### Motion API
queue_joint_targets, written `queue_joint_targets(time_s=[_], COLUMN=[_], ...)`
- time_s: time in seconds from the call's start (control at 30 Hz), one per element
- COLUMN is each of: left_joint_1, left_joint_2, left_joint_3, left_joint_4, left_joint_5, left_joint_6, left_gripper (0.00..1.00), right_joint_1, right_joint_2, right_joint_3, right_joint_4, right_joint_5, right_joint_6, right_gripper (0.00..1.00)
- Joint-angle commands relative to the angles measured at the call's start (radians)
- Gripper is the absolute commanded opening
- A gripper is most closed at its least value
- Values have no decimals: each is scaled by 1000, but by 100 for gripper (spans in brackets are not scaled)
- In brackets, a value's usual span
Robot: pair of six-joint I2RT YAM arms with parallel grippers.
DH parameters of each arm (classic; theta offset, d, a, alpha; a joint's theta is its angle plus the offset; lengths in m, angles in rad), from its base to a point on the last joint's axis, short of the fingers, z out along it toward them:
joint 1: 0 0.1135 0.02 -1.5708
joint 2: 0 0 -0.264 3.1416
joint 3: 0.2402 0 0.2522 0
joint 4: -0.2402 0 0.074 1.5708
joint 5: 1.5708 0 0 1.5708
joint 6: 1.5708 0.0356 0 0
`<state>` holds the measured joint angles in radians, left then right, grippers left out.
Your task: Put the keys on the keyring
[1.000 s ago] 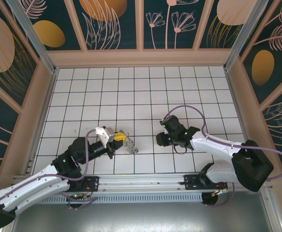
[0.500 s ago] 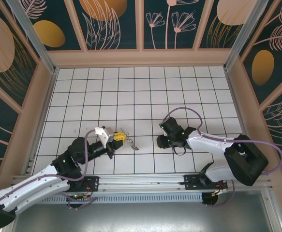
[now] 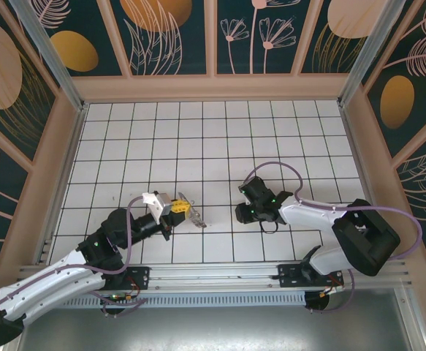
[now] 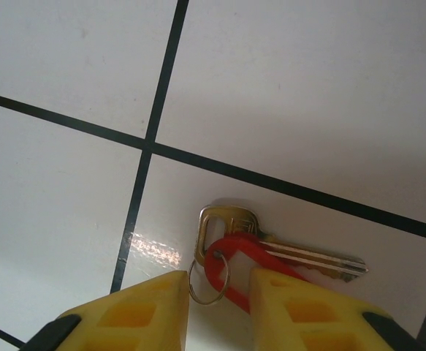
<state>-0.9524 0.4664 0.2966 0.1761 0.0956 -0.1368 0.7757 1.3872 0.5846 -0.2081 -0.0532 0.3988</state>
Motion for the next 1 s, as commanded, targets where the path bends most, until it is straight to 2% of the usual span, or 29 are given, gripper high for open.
queue_joint_targets(time_s=[0.0,0.33,0.97], left_joint_1=[-5,-4,-4], left_joint_2=[-9,-10,-16], left_joint_3=[-5,-7,-6], left_joint_4=[53,51,52], left_joint_5=[4,6,7], left_joint_6=[-15,-18,-17], left_gripper=[0,0,0], right_joint_1=[-4,6,20], right_joint_2=[16,31,34], right_joint_3=[12,63,33], right_joint_4=[0,-17,-16], right_joint_5=[13,53,51], right_joint_6=[-6,-23,-6], right_gripper=[26,25,23])
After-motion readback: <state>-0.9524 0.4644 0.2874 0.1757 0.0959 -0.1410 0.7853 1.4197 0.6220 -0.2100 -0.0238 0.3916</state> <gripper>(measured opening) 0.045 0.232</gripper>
